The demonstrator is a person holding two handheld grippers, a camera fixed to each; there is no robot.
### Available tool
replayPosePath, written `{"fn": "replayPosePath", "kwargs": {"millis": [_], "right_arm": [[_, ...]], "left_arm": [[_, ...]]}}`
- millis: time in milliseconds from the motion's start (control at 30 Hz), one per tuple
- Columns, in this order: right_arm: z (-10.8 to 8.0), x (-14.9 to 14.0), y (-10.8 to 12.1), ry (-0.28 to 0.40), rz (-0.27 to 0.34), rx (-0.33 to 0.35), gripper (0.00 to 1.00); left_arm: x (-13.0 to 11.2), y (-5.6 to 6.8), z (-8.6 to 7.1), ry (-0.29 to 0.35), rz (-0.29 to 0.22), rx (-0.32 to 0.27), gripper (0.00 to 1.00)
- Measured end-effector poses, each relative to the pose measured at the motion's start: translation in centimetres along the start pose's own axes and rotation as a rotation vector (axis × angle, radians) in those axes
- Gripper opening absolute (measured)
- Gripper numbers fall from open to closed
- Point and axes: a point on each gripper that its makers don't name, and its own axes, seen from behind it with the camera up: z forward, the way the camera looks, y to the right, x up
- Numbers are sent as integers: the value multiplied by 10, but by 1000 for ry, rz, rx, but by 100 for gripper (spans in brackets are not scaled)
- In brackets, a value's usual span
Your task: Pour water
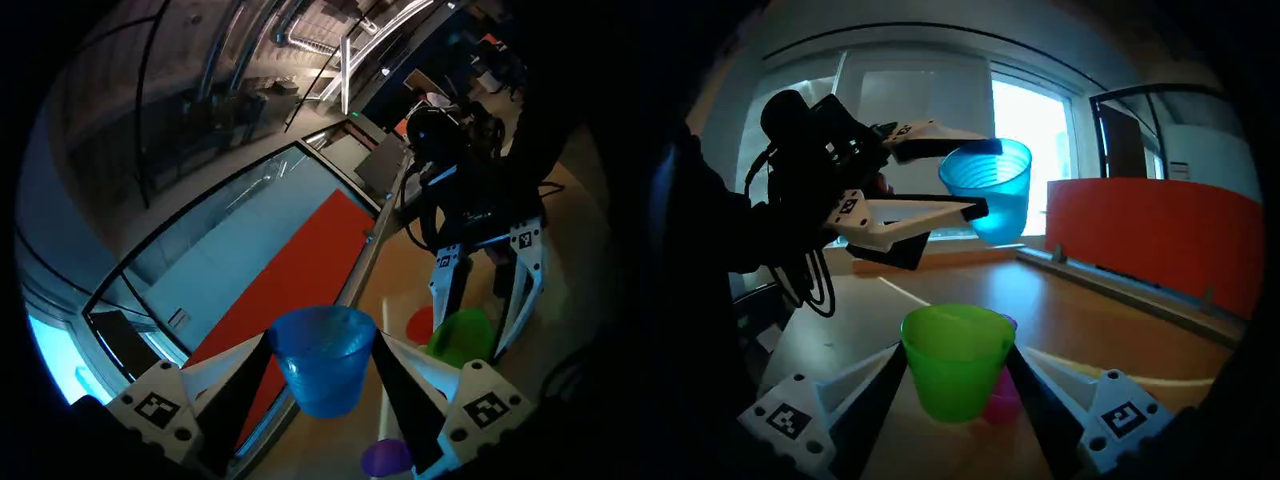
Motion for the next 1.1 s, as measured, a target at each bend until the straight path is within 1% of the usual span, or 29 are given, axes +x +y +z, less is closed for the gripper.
{"fn": "replayPosePath", "kwargs": {"millis": [567, 1100], "right_arm": [[0, 3, 4, 5, -4, -7, 90], [-2, 3, 4, 6, -10, -7, 90]], "left_arm": [[1, 4, 6, 9, 53, -13, 87], [4, 8, 7, 15, 116, -19, 87]]}}
